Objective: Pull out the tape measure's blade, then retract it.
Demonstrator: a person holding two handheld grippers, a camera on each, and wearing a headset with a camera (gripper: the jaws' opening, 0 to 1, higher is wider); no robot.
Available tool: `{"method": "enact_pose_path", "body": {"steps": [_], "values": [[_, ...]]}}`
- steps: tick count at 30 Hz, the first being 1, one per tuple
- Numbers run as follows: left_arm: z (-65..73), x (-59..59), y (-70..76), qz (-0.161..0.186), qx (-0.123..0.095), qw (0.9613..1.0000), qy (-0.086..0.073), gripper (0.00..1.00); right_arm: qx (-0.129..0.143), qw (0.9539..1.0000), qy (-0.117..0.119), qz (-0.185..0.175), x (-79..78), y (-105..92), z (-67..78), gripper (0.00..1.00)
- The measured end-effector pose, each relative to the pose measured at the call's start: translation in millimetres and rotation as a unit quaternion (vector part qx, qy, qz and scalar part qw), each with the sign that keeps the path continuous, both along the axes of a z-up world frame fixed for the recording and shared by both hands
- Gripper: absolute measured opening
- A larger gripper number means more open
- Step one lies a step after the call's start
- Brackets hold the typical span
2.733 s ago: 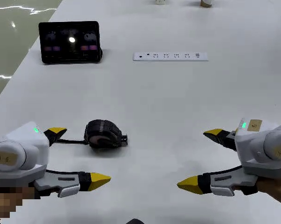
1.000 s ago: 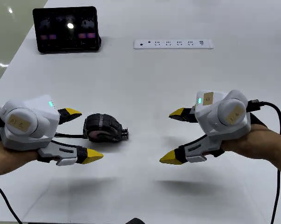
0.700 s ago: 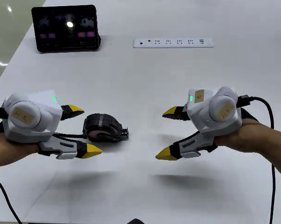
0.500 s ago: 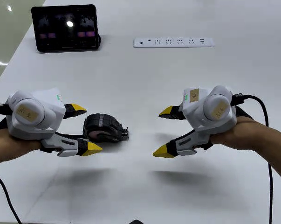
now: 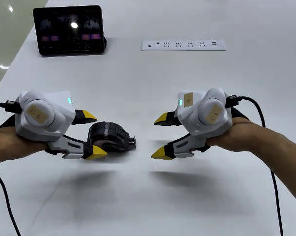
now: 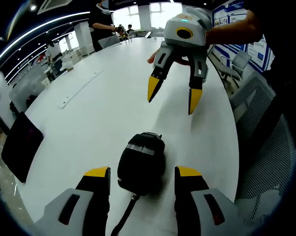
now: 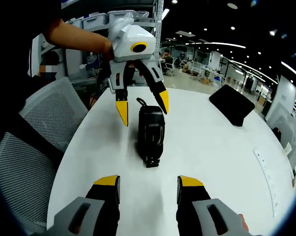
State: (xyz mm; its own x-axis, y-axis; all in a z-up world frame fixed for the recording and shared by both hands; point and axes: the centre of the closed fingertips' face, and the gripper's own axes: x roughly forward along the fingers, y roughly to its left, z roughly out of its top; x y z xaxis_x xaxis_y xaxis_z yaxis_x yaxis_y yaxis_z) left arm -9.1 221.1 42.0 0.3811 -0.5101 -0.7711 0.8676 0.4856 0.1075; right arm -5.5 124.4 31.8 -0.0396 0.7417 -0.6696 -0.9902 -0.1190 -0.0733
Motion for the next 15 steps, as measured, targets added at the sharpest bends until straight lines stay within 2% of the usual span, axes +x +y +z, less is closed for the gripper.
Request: {"method": "enact_pose_path", "body": {"steps": [8,15], "values": [[-0.5,4.4,4.7,-0.027,0.022,0.9994,0.002,0.42,-0.004,0.9998,-0.005,0.019,4.3,15.3,-5.4,0.39],[-2.2,5.1,5.0,-0.051,0.037,0.9979,0.012,0.38,-0.007,0.9996,-0.005,0.026,7.0,24.8,-10.4,0.34]]}}
